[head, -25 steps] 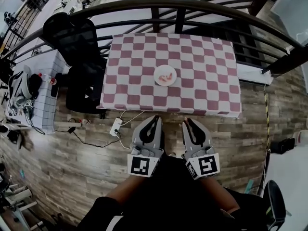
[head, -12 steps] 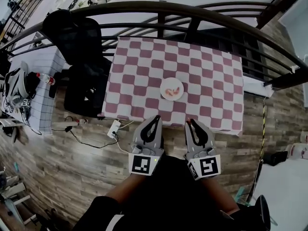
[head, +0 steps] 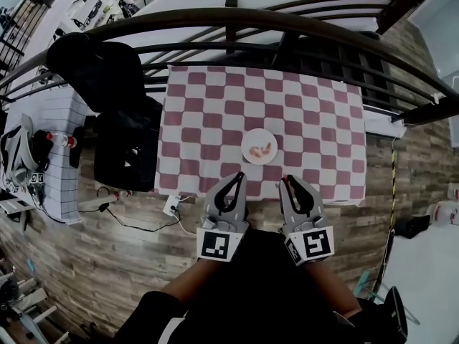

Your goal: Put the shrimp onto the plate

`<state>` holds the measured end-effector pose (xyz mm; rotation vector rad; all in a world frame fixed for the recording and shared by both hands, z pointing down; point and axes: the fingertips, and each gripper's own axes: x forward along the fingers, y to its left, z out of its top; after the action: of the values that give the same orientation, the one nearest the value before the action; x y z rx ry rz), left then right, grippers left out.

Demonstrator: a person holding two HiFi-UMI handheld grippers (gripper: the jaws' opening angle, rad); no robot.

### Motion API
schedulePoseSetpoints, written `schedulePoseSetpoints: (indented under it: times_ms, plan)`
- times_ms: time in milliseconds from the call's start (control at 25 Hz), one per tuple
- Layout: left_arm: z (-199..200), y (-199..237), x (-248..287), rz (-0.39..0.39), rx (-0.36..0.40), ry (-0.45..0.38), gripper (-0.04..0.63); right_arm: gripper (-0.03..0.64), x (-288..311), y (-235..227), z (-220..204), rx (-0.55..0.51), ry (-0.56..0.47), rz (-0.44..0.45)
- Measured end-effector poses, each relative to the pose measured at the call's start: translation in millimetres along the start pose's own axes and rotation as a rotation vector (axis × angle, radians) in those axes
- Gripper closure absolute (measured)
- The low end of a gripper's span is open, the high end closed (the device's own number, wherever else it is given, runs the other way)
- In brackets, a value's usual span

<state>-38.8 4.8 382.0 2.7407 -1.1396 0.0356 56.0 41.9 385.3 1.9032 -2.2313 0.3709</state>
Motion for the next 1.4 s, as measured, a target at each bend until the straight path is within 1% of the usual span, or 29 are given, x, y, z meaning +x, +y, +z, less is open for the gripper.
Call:
schedulePoseSetpoints:
  times_ms: [160,320,480,720,880,1080,1280,1400]
  plan:
    - [-0.1,17.2,15.6,-0.025,0.005,0.002,0.588,0.562,25.4,0.4,1.3,0.021,0.011,-0.021]
    - [2.7,32.2,28.0,-0.038,0.014,-0.016,0.588,0.562,45.7,0.5,9.1,0.017,0.003,-0.024]
    - [-5.5,38.5,29.2,-0.044,0.001,-0.011,0.588,0.562,50.9,2.4,-1.0,0.010,0.049,-0.028]
    - [-11.3,58.8,25.3,0.007,-0.027,-0.008,0.588,0.561,67.0,6.5,-9.7,0.018,0.075,-0.004]
    - [-21.6,61.2,26.7,0.020,-0.042,0.015,0.588,0.561,77.9,3.7,-19.3,0.080,0.102,0.036]
    - [-27.7,58.7,39.9,0.031,0.000,0.022,0.588,0.561,93.2,-12.2,-33.9,0.091,0.150,0.045]
    - [-30.5,61.5,60.4,0.065,-0.006,0.049,0.589,0.563,117.7,-27.8,-42.6,0.064,0.180,0.064]
    - [-29.8,63.7,74.2,0.074,0.006,0.044,0.589,0.562,129.9,-29.1,-52.3,0.060,0.206,0.088]
